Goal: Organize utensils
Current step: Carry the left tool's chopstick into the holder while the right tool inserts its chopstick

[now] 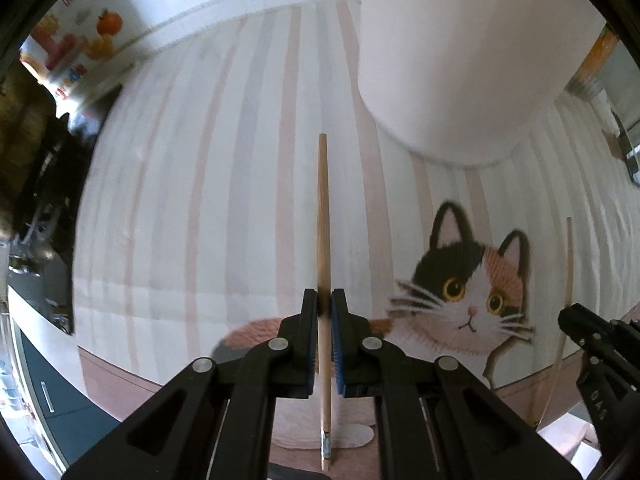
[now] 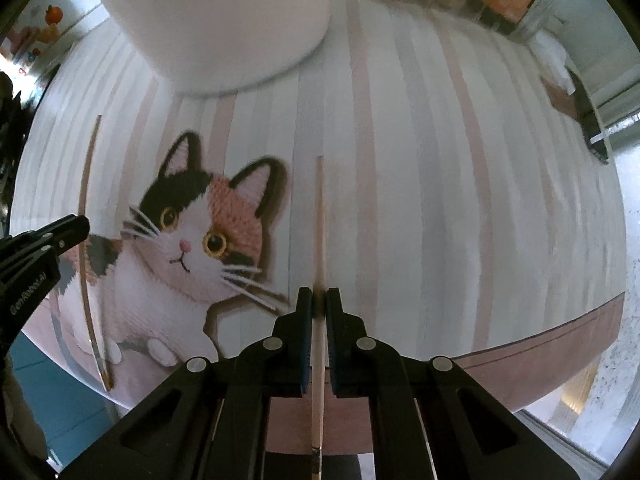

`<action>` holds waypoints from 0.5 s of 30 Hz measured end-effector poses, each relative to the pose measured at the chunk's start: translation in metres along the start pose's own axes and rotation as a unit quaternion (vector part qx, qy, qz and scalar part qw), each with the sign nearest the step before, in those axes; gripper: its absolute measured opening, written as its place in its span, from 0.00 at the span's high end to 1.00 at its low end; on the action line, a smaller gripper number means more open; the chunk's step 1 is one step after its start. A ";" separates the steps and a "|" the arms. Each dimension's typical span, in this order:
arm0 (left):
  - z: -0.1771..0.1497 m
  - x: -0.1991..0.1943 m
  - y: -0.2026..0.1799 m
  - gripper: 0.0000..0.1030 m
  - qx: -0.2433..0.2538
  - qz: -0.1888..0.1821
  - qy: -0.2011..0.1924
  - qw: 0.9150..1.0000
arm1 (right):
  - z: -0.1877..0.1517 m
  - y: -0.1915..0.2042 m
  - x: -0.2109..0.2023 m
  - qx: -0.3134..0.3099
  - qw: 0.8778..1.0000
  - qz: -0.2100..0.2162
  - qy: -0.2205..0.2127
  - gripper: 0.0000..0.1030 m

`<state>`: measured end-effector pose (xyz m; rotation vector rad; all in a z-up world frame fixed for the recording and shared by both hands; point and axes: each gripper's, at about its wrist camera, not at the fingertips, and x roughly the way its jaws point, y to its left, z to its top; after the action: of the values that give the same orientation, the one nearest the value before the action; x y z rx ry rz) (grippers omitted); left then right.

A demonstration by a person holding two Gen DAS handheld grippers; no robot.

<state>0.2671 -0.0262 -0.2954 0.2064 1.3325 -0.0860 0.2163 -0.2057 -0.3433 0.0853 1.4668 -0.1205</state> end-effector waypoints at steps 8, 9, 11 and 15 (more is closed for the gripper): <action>0.006 -0.053 0.004 0.96 -0.006 0.012 -0.065 0.998 | 0.009 -0.016 -0.047 0.007 0.998 0.008 -0.064 0.93; 0.008 -0.059 0.005 0.96 -0.007 0.011 -0.071 0.997 | 0.011 -0.017 -0.053 0.009 0.997 0.010 -0.074 0.93; 0.011 -0.069 0.008 0.96 -0.011 0.010 -0.084 0.996 | 0.014 -0.016 -0.063 0.010 0.996 0.012 -0.091 0.93; 0.015 -0.090 0.013 0.96 -0.013 0.011 -0.111 0.994 | 0.019 -0.003 -0.074 0.013 0.993 0.016 -0.118 0.93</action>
<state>0.2622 -0.0219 -0.2032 0.1848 1.1088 -0.0708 0.2277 -0.2085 -0.2672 0.1125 1.2275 -0.1201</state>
